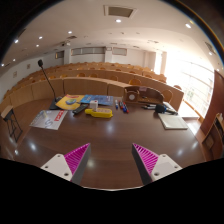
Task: Unplug charger
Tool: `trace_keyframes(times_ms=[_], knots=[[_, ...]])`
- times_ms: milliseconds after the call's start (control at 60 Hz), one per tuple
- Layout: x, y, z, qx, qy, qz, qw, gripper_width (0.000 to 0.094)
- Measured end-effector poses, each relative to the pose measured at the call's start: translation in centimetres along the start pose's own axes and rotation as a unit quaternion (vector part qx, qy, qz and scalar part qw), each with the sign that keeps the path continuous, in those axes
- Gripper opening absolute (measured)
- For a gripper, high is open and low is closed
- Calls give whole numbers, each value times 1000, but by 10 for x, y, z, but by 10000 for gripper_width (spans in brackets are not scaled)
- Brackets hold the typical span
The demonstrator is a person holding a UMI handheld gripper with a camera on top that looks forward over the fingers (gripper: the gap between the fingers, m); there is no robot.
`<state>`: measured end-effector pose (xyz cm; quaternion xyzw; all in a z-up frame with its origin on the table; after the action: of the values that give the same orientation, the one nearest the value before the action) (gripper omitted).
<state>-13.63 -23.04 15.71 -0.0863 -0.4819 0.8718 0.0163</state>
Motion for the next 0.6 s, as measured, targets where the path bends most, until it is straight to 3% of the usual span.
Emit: trace_keyframes(times_ms=[250, 600], knots=[[129, -65, -167, -24, -35, -12, 999, 852], [165, -126, -350, -53, 23, -3, 998, 845]])
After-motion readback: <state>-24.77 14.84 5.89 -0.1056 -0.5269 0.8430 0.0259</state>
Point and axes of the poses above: the point between the fingertips, and its own axes, seen from behind it with the camera up: x to the left, y down, z backward, against the way the camera looks, the point moved 1 cm from there along z, backward, against the way the camera looks, and after that the axes turned 7 degrees about y, right-handed, at the moved point
